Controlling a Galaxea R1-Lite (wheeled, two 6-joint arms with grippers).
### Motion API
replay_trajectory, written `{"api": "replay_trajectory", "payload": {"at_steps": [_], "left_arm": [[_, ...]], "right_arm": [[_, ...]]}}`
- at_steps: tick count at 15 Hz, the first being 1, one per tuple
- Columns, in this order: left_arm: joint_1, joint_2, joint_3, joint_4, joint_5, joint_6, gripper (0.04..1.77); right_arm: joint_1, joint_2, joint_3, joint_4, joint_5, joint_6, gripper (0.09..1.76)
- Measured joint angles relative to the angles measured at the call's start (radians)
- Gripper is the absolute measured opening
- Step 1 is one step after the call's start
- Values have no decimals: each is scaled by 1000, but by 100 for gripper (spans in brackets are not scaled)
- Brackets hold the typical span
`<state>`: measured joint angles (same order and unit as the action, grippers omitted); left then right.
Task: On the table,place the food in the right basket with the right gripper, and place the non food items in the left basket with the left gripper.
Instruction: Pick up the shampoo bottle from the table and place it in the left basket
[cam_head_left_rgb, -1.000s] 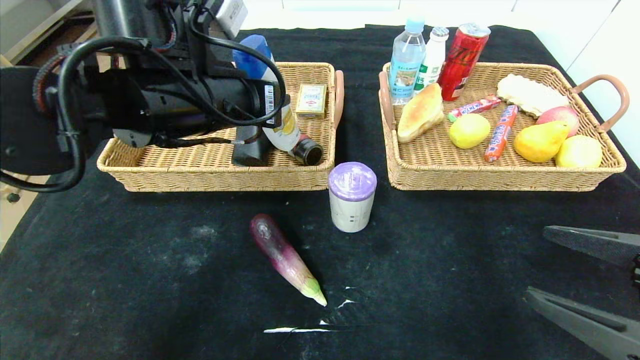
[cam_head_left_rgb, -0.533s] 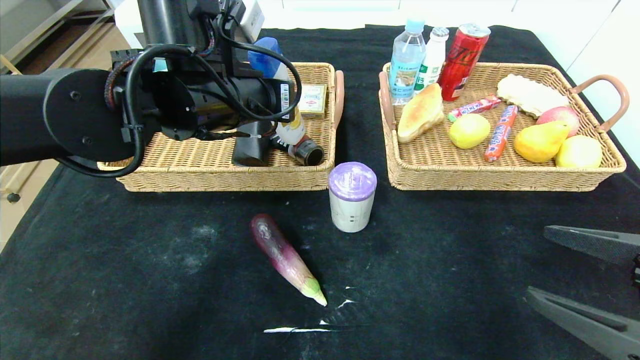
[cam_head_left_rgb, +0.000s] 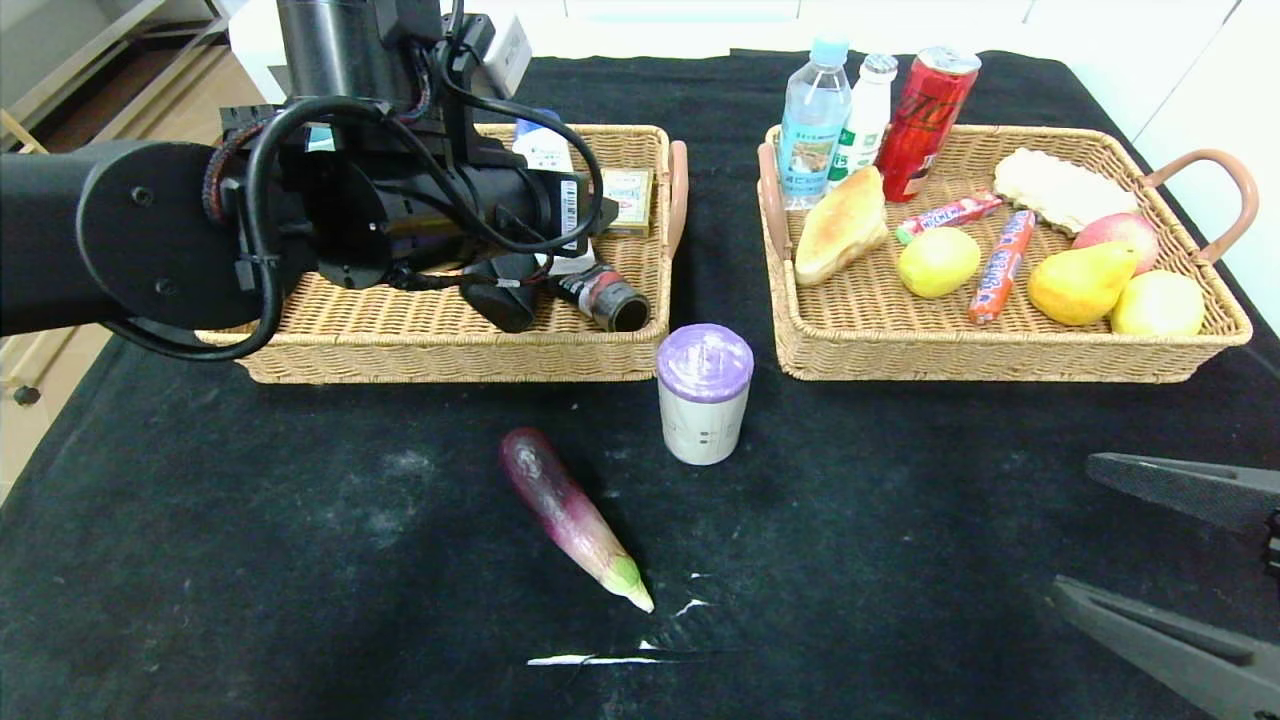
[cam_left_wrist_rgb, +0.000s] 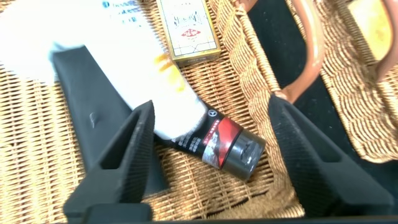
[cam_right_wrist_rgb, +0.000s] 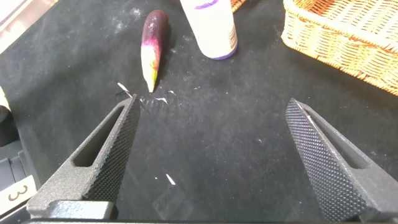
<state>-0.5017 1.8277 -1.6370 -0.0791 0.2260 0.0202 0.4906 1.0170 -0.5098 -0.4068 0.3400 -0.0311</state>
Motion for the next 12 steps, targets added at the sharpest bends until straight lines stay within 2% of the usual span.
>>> {"api": "replay_trajectory", "payload": {"at_steps": [3, 6, 8, 12], "left_arm": [[-4, -44, 68, 9, 3, 2, 146], [-29, -117, 182, 11, 3, 2, 154], [-71, -175, 249, 15, 0, 3, 158], [-197, -270, 339, 63, -3, -6, 164]], "right_arm": [[0, 0, 1, 0, 0, 0, 171], [0, 0, 2, 0, 0, -1, 171], [2, 0, 3, 0, 0, -1, 171], [7, 1, 4, 1, 0, 0, 171]]}}
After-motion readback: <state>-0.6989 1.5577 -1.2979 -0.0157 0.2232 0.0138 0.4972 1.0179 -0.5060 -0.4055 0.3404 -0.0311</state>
